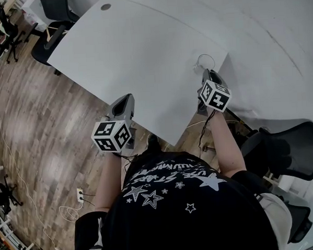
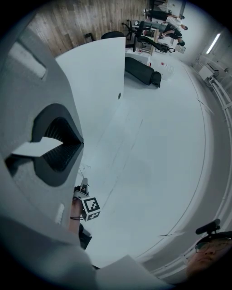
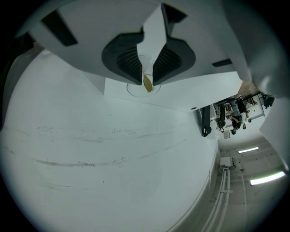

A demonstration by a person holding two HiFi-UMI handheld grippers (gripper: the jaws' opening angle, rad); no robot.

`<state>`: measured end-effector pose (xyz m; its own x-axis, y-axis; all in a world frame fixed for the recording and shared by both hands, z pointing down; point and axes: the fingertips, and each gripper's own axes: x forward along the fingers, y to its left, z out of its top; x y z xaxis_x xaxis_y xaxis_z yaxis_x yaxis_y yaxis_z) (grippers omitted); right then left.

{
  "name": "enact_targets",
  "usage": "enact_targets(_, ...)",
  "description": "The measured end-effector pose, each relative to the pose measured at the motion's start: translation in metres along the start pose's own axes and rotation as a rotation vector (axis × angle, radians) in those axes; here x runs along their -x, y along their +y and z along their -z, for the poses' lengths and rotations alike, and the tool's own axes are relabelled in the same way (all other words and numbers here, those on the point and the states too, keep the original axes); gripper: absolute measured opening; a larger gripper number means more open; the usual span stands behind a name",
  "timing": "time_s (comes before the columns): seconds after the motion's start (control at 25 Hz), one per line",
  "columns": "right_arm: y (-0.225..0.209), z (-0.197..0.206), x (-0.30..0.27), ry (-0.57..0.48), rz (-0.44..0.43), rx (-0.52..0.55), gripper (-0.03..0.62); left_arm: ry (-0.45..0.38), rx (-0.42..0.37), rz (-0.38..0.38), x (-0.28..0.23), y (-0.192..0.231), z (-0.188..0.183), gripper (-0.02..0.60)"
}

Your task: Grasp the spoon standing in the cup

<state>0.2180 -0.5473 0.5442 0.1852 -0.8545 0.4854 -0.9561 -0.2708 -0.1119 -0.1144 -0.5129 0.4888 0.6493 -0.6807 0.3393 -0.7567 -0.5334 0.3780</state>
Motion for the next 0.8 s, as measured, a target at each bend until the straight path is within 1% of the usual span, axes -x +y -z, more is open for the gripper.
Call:
enact_targets(0.12,-0.0002,-0.0013,-0.0001,-0.005,0.016,-0.017,0.055,0.002,0.006,-0.005,-0.0001,0.0053,0.0006,0.006)
enact_targets(0.32,-0.0028,-0.0025,0.0004,-0.002,0.040,-0.019,0.051,-0.002,0.017,-0.012,0.0005,0.0107,-0.0009,0.006)
enact_targets(0.8,0.0007,-0.0105,0.0049,-0.026,-0.002,0.014,0.048,-0.014,0.016,-0.009,0.0020,0.0087,-0.0043,0.006)
